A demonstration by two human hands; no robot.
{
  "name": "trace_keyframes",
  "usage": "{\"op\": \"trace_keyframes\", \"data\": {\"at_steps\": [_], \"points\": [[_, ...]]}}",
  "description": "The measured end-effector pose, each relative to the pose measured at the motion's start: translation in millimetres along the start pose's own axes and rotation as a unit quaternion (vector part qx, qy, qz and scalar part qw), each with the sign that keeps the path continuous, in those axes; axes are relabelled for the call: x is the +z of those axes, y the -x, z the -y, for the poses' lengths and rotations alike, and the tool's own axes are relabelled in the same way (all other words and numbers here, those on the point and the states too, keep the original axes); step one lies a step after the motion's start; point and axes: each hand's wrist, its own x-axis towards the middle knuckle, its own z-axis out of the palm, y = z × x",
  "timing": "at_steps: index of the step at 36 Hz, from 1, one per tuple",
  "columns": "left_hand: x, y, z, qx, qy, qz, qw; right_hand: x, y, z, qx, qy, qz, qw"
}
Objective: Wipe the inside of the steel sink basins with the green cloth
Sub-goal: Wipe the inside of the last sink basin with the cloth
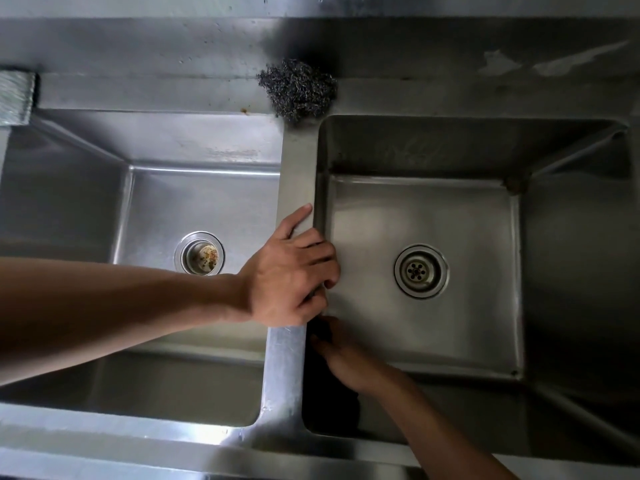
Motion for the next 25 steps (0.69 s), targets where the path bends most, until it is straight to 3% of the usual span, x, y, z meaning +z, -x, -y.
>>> {"op": "trace_keyframes", "data": {"at_steps": [4,9,17,25], "points": [[0.5,0.5,0.7,0.005,-0.003,-0.004,1.000,-6.8,45.1,18.9,-0.019,0.027,0.039,0.999],[0.2,0.7,0.6,0.006,-0.004,-0.003,1.000,-21.7,86.5,22.7,-0.102,0.065,0.058,0.991],[-1.2,-0.1,-1.2,0.000,-0.011,0.001,1.000,-29.9,42.3,-3.2,-0.057,0.298,0.129,0.944],[-1.1,0.1,-0.7,0.002,-0.009,-0.001,1.000,-27.5,42.3,5.3,-0.112,0.340,0.178,0.917]]}}
